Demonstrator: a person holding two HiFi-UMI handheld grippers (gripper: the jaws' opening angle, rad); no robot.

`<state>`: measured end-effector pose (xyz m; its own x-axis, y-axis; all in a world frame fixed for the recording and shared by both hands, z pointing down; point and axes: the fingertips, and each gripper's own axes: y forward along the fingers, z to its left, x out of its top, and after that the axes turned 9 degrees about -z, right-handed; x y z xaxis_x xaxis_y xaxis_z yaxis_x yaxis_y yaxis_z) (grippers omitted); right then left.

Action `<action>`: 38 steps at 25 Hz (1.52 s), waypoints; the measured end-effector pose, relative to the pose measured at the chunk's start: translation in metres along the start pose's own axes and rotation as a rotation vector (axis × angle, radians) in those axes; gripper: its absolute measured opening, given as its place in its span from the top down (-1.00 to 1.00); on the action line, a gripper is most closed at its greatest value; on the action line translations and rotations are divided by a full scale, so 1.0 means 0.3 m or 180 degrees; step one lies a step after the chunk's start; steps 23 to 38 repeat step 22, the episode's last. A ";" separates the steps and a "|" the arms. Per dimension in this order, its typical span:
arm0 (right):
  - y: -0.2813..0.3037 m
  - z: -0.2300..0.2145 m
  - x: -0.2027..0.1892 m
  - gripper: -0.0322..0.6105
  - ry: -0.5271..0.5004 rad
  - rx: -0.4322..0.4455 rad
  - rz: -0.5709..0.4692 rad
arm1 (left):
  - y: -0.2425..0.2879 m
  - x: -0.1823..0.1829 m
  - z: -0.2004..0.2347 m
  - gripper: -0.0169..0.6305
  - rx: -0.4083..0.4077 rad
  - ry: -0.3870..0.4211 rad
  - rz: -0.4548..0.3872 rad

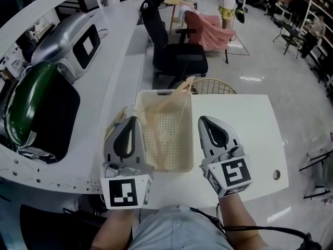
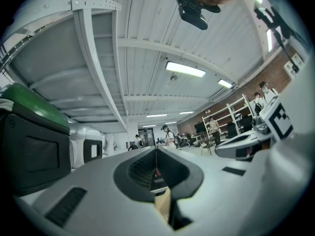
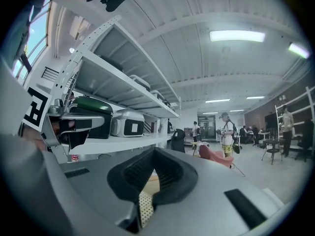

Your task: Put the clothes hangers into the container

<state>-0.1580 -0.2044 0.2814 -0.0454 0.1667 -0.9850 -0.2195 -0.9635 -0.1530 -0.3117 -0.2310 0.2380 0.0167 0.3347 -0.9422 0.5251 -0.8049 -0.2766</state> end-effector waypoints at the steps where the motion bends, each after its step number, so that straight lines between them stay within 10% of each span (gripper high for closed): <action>1: 0.000 0.000 0.000 0.87 -0.0001 -0.0003 -0.0003 | 0.000 -0.001 0.000 0.91 0.0008 -0.0023 0.0019; 38: 0.007 0.009 -0.011 0.87 0.0042 -0.0001 -0.0009 | 0.003 -0.004 -0.001 0.91 -0.0048 0.0045 -0.0026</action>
